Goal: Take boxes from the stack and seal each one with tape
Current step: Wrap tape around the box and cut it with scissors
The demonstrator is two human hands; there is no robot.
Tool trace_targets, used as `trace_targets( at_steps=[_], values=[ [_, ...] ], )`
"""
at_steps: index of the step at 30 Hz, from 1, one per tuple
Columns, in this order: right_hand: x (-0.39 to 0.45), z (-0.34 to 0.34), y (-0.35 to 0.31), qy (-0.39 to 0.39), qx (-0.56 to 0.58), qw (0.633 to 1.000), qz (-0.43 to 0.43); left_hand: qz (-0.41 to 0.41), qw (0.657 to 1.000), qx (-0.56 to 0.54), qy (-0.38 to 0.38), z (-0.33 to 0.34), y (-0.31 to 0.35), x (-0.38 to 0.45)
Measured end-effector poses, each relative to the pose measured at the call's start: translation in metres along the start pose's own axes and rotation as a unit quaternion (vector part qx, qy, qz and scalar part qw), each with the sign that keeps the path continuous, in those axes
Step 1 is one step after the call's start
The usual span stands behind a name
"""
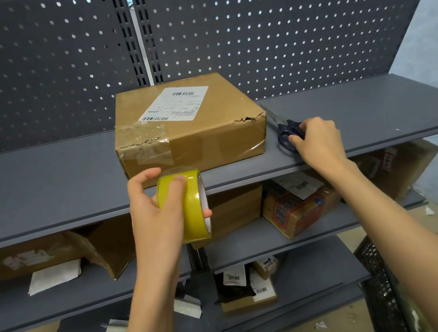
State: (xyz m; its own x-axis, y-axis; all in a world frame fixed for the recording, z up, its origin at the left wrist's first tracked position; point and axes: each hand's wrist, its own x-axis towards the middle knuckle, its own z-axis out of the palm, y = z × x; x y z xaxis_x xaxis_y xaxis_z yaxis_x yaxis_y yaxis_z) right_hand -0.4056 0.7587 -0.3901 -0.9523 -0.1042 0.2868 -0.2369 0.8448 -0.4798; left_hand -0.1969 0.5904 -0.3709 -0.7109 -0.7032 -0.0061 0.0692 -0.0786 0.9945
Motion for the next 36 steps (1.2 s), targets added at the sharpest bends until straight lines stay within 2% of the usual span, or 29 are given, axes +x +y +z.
trace_targets(
  at_steps=[12,20,25,28,31,36],
  values=[
    [0.006,0.016,-0.003,0.004,-0.083,0.996,-0.025,-0.015,0.998,0.054,-0.006,0.004,0.006,0.001],
    [0.008,-0.008,-0.011,0.054,-0.063,0.993,-0.089,0.107,0.974,0.200,-0.020,-0.001,0.044,-0.010],
    [0.017,-0.030,-0.036,0.092,-0.017,0.984,-0.154,0.219,0.928,0.300,0.002,-0.026,0.079,0.010],
    [0.015,-0.029,-0.062,0.097,0.011,0.976,-0.192,0.251,0.867,0.429,0.023,-0.043,0.092,0.025],
    [0.007,-0.021,-0.092,0.081,0.024,0.971,-0.224,0.233,0.811,0.535,0.042,-0.062,0.096,0.045],
    [-0.006,-0.008,-0.143,0.060,0.035,0.959,-0.274,0.172,0.764,0.622,0.031,-0.107,0.075,0.098]
  ],
)
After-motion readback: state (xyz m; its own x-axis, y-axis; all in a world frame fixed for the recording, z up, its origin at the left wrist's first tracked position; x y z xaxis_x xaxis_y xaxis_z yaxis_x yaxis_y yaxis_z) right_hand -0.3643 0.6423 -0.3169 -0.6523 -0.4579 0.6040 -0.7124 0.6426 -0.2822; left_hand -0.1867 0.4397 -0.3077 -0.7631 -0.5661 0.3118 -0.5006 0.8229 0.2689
